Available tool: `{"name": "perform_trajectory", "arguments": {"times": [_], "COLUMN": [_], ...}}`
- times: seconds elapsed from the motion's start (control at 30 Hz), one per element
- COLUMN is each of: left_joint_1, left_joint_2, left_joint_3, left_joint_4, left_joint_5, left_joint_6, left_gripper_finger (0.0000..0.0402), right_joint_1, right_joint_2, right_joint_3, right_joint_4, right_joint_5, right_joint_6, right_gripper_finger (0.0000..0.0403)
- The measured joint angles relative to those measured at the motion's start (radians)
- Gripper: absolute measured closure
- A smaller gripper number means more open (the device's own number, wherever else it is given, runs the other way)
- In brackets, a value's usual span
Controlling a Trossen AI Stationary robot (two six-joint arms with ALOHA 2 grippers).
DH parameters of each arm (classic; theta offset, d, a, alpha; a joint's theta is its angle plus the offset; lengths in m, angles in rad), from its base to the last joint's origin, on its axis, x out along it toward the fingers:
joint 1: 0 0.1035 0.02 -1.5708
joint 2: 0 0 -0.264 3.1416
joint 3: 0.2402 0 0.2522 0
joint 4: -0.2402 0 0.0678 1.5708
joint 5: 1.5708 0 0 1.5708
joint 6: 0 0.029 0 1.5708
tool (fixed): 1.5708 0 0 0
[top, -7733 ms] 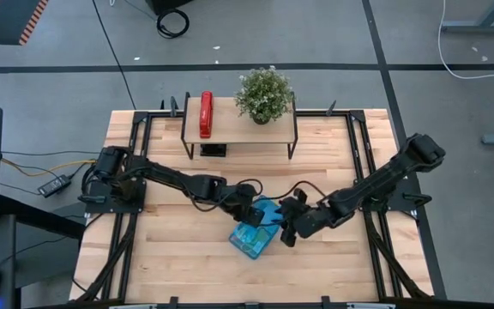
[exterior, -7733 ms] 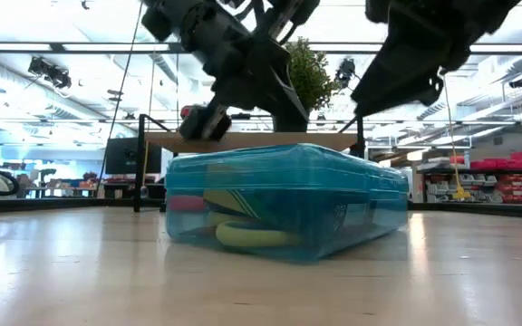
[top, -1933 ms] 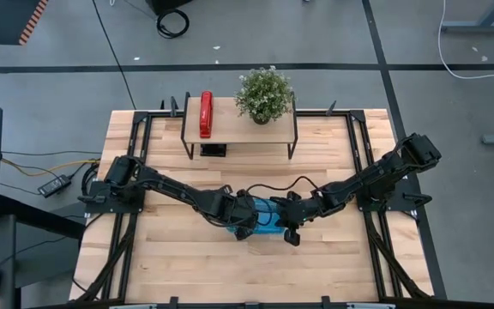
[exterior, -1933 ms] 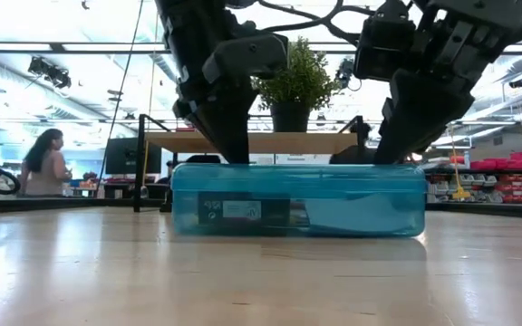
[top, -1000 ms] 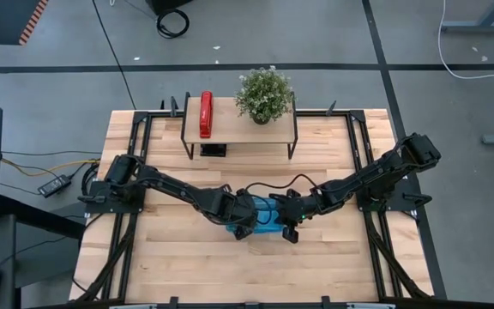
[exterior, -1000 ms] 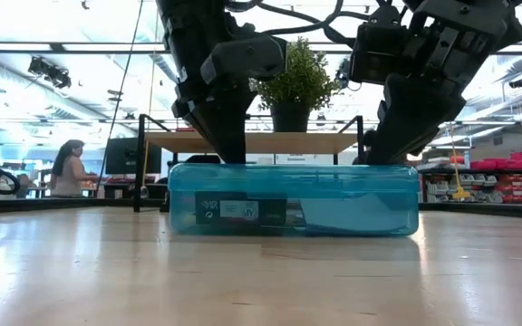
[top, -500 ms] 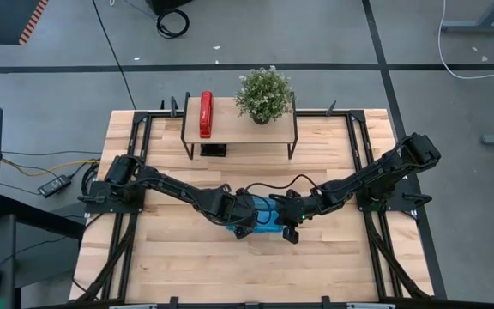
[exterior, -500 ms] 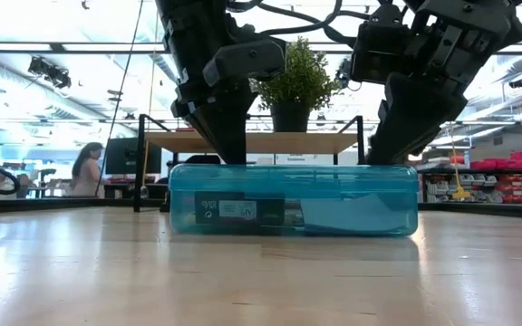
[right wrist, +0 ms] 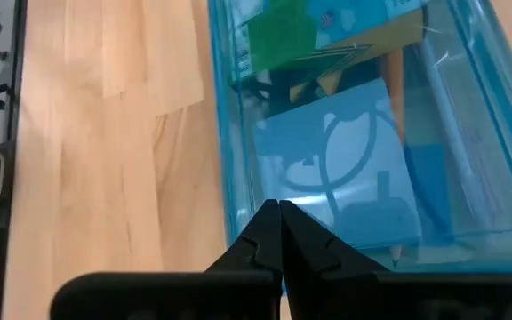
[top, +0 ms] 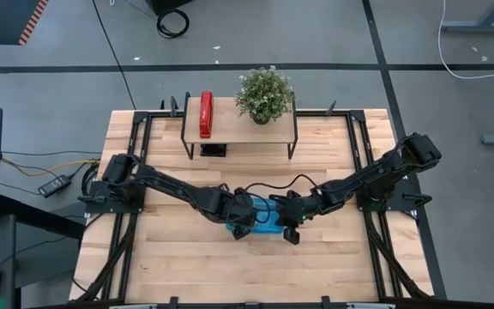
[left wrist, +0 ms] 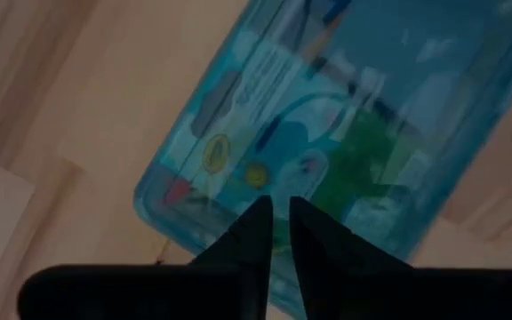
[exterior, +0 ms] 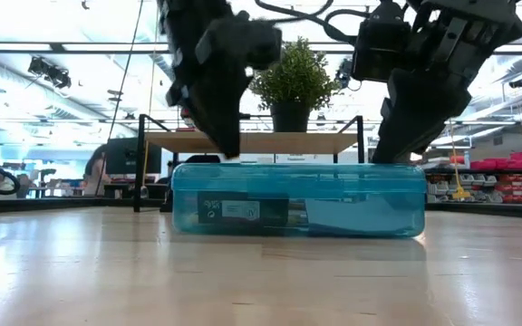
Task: Pack school essentials
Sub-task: Close the blue supply box
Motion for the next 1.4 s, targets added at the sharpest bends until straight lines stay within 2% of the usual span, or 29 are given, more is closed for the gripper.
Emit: {"name": "perform_trajectory", "arguments": {"times": [0.13, 0.3, 0.5, 0.63, 0.73, 0.87, 1.0, 1.17, 1.4], "left_joint_1": [0.000, 0.004, 0.014, 0.014, 0.008, -0.006, -0.017, -0.032, -0.054], "left_joint_2": [-0.013, -0.042, -0.077, -0.105, -0.126, -0.161, -0.189, -0.210, -0.223], "left_joint_3": [0.052, 0.131, 0.206, 0.210, 0.209, 0.211, 0.211, 0.210, 0.211], "left_joint_4": [-0.041, -0.082, -0.145, -0.168, -0.162, -0.108, -0.047, 0.002, 0.063], "left_joint_5": [0.005, 0.000, -0.046, -0.053, -0.055, -0.058, -0.057, -0.068, -0.074], "left_joint_6": [0.012, 0.064, 0.090, 0.090, 0.047, 0.013, -0.005, -0.014, -0.007], "left_gripper_finger": [0.0356, 0.0366, 0.0391, 0.0396, 0.0389, 0.0389, 0.0397, 0.0389, 0.0397], "right_joint_1": [0.001, -0.001, -0.007, -0.006, 0.012, 0.035, 0.027, 0.001, -0.020], "right_joint_2": [-0.060, -0.193, -0.363, -0.411, -0.392, -0.305, -0.192, -0.072, -0.004], "right_joint_3": [0.019, 0.021, 0.021, 0.022, 0.021, 0.022, 0.022, 0.023, 0.022], "right_joint_4": [0.003, -0.021, -0.189, -0.311, -0.354, -0.318, -0.240, -0.084, -0.059], "right_joint_5": [-0.001, 0.059, 0.104, 0.127, 0.129, 0.129, 0.130, 0.111, 0.097], "right_joint_6": [0.001, -0.004, -0.011, 0.015, 0.009, -0.060, -0.088, -0.110, -0.117], "right_gripper_finger": [0.0397, 0.0397, 0.0397, 0.0397, 0.0397, 0.0397, 0.0397, 0.0397, 0.0397]}}
